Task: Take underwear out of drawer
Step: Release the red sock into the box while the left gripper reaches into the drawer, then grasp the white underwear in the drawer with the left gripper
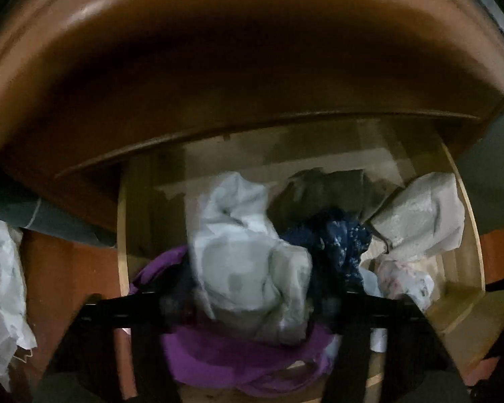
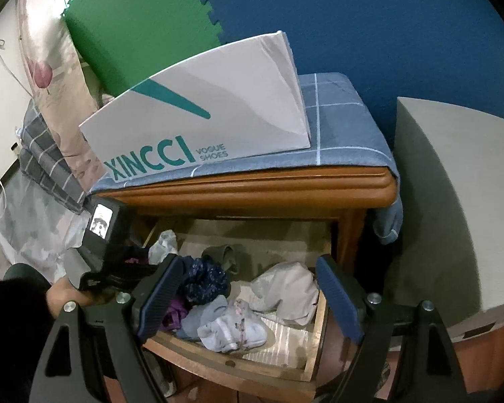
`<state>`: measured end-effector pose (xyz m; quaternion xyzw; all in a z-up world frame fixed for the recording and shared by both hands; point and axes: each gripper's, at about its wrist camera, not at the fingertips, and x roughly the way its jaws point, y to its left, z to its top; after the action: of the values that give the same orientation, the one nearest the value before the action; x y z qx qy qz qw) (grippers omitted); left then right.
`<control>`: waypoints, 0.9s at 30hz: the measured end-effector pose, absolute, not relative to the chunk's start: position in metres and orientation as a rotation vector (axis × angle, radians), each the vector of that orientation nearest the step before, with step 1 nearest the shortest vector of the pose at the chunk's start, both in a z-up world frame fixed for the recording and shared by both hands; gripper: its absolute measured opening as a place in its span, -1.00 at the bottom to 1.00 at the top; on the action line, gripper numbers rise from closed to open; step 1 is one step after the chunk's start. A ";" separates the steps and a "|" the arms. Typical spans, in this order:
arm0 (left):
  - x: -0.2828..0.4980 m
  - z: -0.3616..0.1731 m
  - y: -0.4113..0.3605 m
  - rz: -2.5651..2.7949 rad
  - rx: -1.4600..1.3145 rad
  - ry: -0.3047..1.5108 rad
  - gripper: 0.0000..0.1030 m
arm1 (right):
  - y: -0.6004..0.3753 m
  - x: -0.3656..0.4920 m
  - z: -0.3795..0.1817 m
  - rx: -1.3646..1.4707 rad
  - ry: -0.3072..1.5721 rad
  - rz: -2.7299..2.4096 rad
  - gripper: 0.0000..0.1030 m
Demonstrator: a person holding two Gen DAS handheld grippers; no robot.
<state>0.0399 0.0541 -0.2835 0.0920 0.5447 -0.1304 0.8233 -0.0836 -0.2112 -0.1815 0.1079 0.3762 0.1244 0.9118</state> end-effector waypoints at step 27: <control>-0.081 -0.092 0.053 -0.389 0.071 0.703 -0.30 | -0.172 -0.071 -0.214 0.035 0.898 0.250 0.63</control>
<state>-0.0810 0.0533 -0.0921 0.0347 0.3422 -0.1890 0.9198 -0.0707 -0.1721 -0.2145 0.0170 0.4330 0.1207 0.8931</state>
